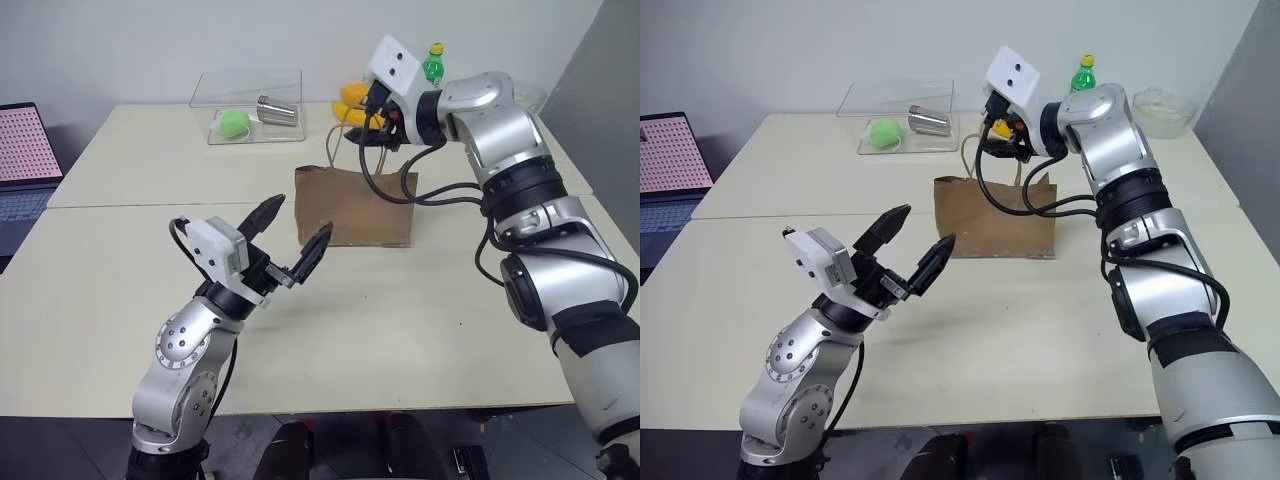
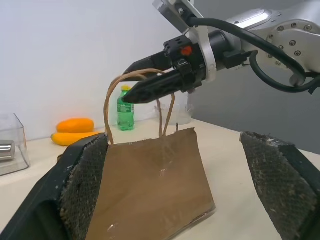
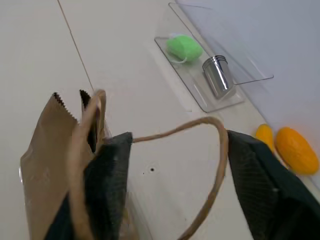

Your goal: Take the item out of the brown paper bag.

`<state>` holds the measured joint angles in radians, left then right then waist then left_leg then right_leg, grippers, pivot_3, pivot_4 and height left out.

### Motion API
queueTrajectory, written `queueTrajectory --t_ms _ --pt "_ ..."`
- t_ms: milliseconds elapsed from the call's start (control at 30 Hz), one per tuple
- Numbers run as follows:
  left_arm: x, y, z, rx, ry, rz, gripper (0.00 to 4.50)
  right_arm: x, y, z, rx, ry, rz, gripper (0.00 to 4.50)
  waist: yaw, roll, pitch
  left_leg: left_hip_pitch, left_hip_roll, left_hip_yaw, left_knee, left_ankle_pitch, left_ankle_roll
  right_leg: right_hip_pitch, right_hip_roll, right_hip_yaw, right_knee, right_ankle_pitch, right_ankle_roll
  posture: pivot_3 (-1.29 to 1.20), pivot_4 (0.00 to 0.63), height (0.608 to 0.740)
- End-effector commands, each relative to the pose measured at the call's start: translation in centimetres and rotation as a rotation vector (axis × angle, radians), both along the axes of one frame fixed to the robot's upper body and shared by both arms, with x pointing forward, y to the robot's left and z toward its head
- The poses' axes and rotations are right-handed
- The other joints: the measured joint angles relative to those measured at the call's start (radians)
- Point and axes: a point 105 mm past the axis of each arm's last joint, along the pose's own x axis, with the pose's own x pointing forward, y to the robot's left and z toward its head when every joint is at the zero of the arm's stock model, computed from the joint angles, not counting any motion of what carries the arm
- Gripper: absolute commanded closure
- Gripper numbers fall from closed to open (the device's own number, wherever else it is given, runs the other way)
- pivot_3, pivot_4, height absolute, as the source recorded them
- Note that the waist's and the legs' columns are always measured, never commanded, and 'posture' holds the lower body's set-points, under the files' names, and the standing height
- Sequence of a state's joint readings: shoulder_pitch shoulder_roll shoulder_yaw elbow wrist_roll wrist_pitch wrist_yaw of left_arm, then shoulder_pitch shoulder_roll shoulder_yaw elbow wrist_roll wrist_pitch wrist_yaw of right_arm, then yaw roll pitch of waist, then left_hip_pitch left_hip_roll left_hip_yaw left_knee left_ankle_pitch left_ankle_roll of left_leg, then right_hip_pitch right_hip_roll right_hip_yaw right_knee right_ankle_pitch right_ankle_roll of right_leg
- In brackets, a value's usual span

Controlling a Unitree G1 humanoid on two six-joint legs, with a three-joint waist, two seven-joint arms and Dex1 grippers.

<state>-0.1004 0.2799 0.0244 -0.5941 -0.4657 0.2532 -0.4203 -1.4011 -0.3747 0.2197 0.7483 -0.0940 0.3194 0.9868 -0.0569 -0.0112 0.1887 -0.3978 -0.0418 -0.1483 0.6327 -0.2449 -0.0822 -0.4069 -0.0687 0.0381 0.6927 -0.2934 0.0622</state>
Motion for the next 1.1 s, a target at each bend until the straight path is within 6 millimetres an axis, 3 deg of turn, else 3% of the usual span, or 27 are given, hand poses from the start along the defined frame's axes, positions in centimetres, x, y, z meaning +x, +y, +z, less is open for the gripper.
queueTrajectory --t_ms 33,500,700,867,1000,1100 --pt "-0.9 -0.3 1.4 -0.017 -0.069 -0.011 0.06 -1.5 -0.9 1.2 0.006 -0.016 0.033 0.83 0.001 0.0 0.0 0.0 0.0 0.0 0.0 0.0 0.0 0.0 0.0 0.0 0.0 0.0 0.0 0.0 0.15 0.74" --pt "-0.5 -0.7 1.4 -0.001 -0.067 -0.029 0.06 -7.8 -6.9 -0.6 0.063 0.121 -0.013 0.83 0.009 0.0 0.0 -0.001 0.0 0.0 0.007 -0.002 0.004 0.001 0.0 0.001 0.003 0.001 0.001 0.0 0.15 0.74" --pt "0.2 -0.3 1.4 0.031 -0.05 -0.008 0.06 -12.6 -8.4 -0.9 0.319 0.172 -0.001 0.83 0.016 -0.001 0.0 -0.001 0.0 0.001 0.009 -0.003 0.005 0.002 0.0 0.001 0.002 0.001 0.002 0.0 0.15 0.74" --pt "1.6 0.3 1.6 0.079 -0.022 0.006 0.06 -16.1 -8.0 -3.7 0.46 0.126 -0.058 0.83 0.024 -0.004 -0.002 -0.001 0.0 0.0 0.009 -0.003 0.006 0.003 0.001 0.001 0.002 0.001 0.003 0.0 0.15 0.74" --pt "4.2 1.9 2.1 0.128 0.009 0.036 0.94 -17.7 -7.1 -6.5 0.511 0.07 -0.144 0.81 0.026 -0.004 -0.003 -0.001 0.001 0.0 0.01 -0.003 0.006 0.003 0.003 0.002 0.003 0.002 0.003 0.0 0.15 0.74" --pt "6.6 3.0 3.0 0.186 0.022 0.025 1.9 -18.4 -6.4 -7.9 0.536 0.057 -0.186 0.81 0.024 -0.004 -0.003 0.0 0.001 0.001 0.012 -0.003 0.006 0.003 0.004 0.003 0.003 0.003 0.005 0.0 0.15 0.74"
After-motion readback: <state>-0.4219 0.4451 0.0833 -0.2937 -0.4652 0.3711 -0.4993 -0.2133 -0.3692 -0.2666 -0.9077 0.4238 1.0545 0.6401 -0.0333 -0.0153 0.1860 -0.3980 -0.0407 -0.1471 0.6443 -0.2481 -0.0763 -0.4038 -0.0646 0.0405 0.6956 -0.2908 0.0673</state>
